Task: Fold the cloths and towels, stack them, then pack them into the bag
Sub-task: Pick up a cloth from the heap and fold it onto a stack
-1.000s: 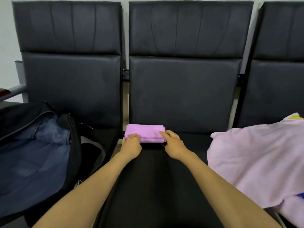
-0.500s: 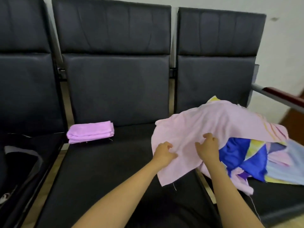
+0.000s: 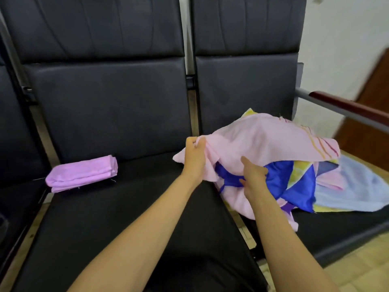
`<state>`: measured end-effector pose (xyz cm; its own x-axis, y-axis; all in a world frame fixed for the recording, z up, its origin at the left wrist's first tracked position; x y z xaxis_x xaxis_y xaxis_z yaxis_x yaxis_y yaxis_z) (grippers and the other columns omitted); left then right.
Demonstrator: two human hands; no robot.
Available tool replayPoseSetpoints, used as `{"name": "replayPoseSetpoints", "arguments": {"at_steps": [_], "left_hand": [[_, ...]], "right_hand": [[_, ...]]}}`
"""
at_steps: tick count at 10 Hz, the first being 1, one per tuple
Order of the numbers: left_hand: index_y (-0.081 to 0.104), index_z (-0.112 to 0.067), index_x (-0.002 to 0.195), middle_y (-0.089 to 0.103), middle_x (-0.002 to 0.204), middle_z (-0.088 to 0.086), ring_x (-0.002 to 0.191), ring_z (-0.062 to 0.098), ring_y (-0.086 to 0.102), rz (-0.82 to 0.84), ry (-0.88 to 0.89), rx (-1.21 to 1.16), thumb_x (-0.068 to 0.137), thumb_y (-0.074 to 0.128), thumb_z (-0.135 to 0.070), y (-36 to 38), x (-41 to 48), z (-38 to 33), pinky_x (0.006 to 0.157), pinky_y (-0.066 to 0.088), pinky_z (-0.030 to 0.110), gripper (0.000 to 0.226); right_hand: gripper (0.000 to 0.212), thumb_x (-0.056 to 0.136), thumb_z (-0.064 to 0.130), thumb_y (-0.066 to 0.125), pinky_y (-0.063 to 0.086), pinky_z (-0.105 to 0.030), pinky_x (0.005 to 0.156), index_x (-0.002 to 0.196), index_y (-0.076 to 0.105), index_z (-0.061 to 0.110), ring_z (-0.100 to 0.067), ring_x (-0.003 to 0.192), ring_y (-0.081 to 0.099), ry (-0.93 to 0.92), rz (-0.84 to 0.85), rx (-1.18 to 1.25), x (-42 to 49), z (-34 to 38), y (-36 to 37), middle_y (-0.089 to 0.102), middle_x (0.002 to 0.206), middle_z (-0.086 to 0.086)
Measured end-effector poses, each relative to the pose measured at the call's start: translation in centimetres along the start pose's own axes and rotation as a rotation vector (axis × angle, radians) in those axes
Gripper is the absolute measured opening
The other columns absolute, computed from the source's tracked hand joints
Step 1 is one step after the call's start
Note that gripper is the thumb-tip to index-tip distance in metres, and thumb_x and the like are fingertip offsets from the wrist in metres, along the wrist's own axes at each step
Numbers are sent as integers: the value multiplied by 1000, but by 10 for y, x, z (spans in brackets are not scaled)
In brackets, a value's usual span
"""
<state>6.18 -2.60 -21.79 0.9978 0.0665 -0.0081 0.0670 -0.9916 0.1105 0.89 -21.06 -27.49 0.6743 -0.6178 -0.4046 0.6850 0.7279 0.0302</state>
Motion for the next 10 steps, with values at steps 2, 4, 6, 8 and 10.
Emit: {"name": "replayPoseSetpoints", "arguments": {"at_steps": [2, 4, 6, 8, 10], "left_hand": [[64, -8, 83, 67, 83, 9, 95, 28, 60, 143, -329, -413, 91, 58, -24, 27, 6, -8, 96, 47, 44, 19], [62, -20, 125, 68, 117, 10, 112, 30, 62, 505, -502, -188, 70, 81, -44, 56, -21, 27, 98, 49, 44, 63], [59, -14, 116, 68, 98, 7, 91, 22, 64, 328, -373, -73, 91, 63, -25, 77, -17, 14, 82, 54, 37, 27], [58, -19, 91, 62, 87, -2, 80, 15, 61, 336, -335, -423, 94, 54, -27, 96, -17, -16, 76, 54, 30, 9], [66, -8, 100, 72, 86, 5, 81, 17, 69, 619, -327, -397, 98, 49, -20, 96, -40, -20, 77, 55, 29, 21]], "right_hand": [[33, 92, 35, 57, 48, -45, 88, 119, 56, 16, -31, 107, 57, 114, 438, 811, -24, 28, 22, 61, 116, -10], [42, 93, 42, 55, 49, -38, 88, 128, 46, 21, -18, 92, 57, -109, 205, 660, -27, 58, -14, 57, 109, 3], [19, 90, 9, 51, 50, -10, 68, 95, 50, 27, 3, 79, 62, -429, 211, 535, -37, 89, -37, 64, 76, 20], [43, 87, 43, 53, 49, -40, 82, 116, 54, 12, -27, 100, 57, 25, 410, 1016, -37, 54, -8, 57, 118, -12], [84, 72, 68, 63, 48, -43, 94, 137, 47, 17, -25, 113, 56, -7, 271, 975, -17, 33, -11, 53, 137, -8]]}}
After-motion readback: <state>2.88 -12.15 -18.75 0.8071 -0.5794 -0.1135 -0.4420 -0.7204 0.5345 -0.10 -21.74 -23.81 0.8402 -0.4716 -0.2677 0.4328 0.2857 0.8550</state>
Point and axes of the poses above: each hand's wrist, its own x-axis towards the middle knuckle, its own y-axis out of the palm, z = x × y, the point moved 8 cm from there along x, towards the middle knuckle
